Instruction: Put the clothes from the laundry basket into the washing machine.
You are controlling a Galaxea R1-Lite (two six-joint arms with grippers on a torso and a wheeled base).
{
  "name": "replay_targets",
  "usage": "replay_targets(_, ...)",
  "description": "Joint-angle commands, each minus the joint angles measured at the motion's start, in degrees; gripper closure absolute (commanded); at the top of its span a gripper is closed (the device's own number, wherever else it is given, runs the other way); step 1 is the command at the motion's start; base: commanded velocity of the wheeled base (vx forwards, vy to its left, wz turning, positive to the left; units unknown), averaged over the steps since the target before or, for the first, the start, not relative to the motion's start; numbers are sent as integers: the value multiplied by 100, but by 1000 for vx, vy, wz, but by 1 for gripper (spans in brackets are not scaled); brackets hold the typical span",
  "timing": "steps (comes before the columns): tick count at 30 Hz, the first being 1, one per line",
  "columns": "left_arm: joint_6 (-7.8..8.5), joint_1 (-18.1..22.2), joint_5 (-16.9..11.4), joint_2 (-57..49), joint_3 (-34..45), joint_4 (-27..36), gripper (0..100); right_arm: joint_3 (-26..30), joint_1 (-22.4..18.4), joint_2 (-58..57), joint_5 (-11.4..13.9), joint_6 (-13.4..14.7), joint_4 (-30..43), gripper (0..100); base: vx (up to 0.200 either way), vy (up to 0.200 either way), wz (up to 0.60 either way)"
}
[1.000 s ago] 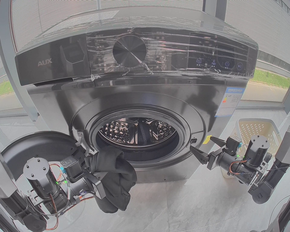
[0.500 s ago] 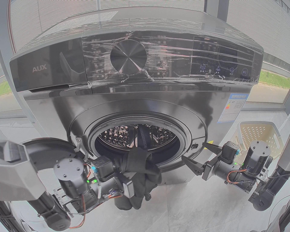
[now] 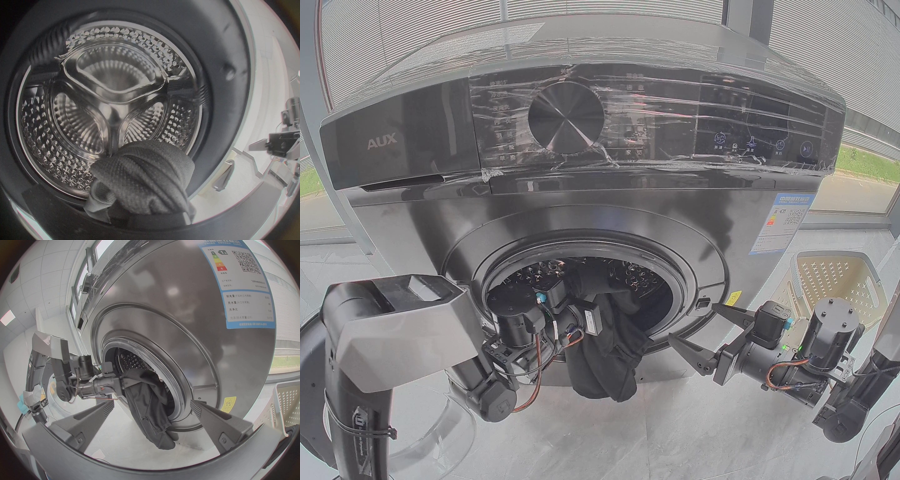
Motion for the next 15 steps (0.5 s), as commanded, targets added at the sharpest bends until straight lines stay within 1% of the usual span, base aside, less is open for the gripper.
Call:
replay_targets(1, -6, 143, 180, 645, -629, 234, 100, 8, 38, 30, -15, 11, -2, 0, 0, 0, 0)
replay_targets(5, -15, 161, 197, 794, -1086, 524, 100, 17, 29, 48, -7, 11, -2, 0, 0, 0, 0)
replay_targets(9, -6, 249, 180, 996, -1543, 999, 100, 17, 29, 92, 2, 11, -2, 0, 0, 0, 0)
replay_targets(11, -6, 275, 189, 1137, -1771, 1131, 100, 17, 29, 110, 2, 11, -2, 0, 0, 0, 0)
replay_targets(13, -6, 301, 189, 1295, -2123, 1289, 100, 8, 29, 136, 2, 11, -2, 0, 0, 0, 0)
replay_targets(14, -6, 301, 189, 1313, -2175, 1315, 100, 17, 29, 136, 11, 11, -2, 0, 0, 0, 0)
replay_targets(15, -15, 345, 189, 1410, -2509, 1474, 100, 17, 29, 153, 11, 11, -10, 0, 0, 0, 0)
